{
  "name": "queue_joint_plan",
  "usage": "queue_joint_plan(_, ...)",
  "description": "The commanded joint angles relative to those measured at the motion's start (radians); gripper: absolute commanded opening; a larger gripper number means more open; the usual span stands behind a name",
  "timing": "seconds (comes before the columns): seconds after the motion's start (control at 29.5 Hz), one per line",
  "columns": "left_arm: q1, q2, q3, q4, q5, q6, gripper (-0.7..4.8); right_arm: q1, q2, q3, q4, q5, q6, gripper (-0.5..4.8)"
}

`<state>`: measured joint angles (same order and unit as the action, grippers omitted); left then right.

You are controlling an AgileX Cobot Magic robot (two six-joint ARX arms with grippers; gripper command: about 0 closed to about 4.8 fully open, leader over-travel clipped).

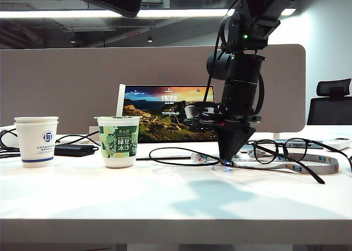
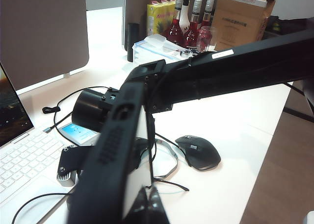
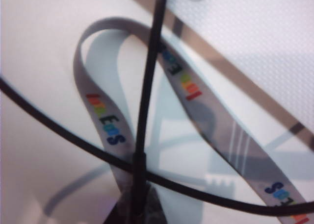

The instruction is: Pick up the black phone, pick up the charger plug, insert the charger plug into the phone's charging port, and finally place the connected phone back on the desk.

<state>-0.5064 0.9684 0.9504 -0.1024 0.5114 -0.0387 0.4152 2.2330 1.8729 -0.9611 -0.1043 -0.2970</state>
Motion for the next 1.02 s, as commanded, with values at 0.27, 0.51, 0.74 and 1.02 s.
queue_joint_plan(0.27, 0.000, -0.006, 0.007, 0.029, 0.004, -0.001, -0.07, 0.005, -0.018, 0.013, 0.009, -0.034, 0.001, -0.06)
queue_joint_plan(0.51, 0.000, -0.006, 0.007, 0.029, 0.005, 0.002, -0.07, 0.005, -0.087, 0.013, -0.010, -0.059, 0.002, -0.06)
queue_joint_plan(0.74, 0.000, -0.006, 0.007, 0.029, 0.005, 0.001, -0.07, 0.003, -0.195, 0.013, -0.023, -0.116, 0.003, -0.05)
queue_joint_plan(1.02, 0.000, -0.006, 0.007, 0.029, 0.006, 0.001, -0.07, -0.002, -0.357, 0.013, -0.010, -0.248, 0.032, -0.05)
